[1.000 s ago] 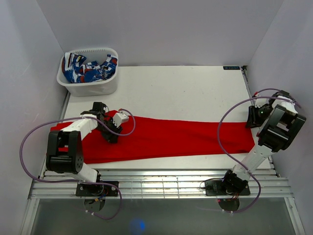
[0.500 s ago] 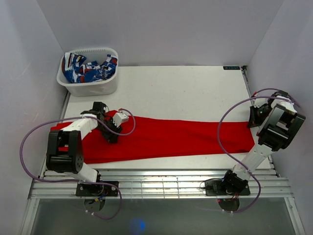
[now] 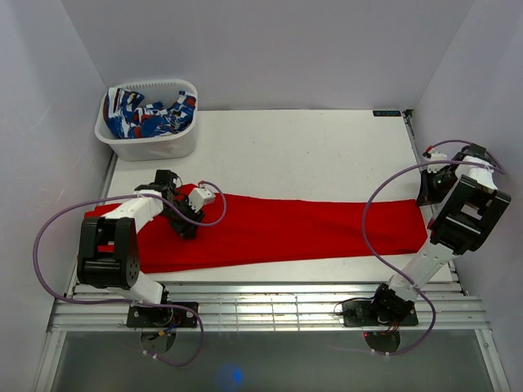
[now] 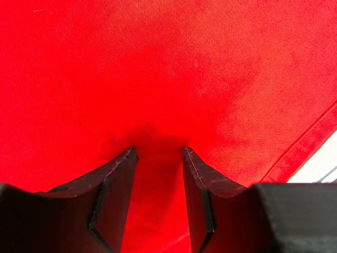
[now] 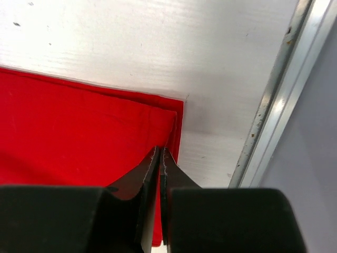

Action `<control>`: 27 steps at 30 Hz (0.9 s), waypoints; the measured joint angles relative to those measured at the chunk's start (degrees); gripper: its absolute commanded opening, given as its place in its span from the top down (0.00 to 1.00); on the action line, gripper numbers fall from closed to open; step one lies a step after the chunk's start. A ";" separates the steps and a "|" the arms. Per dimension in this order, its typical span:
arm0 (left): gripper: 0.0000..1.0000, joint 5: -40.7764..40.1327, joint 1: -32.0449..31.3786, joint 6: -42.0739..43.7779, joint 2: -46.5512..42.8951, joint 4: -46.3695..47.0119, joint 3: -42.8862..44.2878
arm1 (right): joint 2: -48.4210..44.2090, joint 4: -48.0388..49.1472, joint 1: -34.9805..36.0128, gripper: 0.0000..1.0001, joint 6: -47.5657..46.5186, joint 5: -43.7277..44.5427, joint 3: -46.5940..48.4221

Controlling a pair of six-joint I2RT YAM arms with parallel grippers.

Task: Fold and stack the trousers
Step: Fold the trousers

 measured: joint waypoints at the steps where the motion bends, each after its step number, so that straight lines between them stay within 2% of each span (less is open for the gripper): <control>1: 0.48 0.00 0.00 0.00 0.00 0.00 0.00 | -0.37 -0.02 0.00 0.92 -0.02 -0.26 0.46; 14: 0.45 -0.07 0.00 0.00 0.07 0.02 0.02 | -0.24 1.40 1.20 0.92 -0.46 -0.02 2.54; 17: 0.44 0.00 -0.02 -0.04 0.09 -0.17 0.11 | 0.44 2.10 1.60 0.65 -0.50 1.66 1.86; 18: 0.44 0.02 -0.02 -0.04 0.09 -0.24 0.13 | 0.55 2.08 1.64 0.46 -0.48 2.19 1.73; 21: 0.44 0.04 -0.02 -0.13 0.09 -0.26 0.15 | 0.55 1.77 1.53 0.29 -1.01 3.39 1.49; 23: 0.44 0.07 -0.02 -0.20 0.07 -0.26 0.15 | 0.04 1.22 1.31 0.28 -1.64 3.80 1.20; 27: 0.44 0.11 -0.02 -0.22 -0.24 -0.31 0.15 | -3.82 0.22 0.39 0.33 -2.82 4.81 -2.86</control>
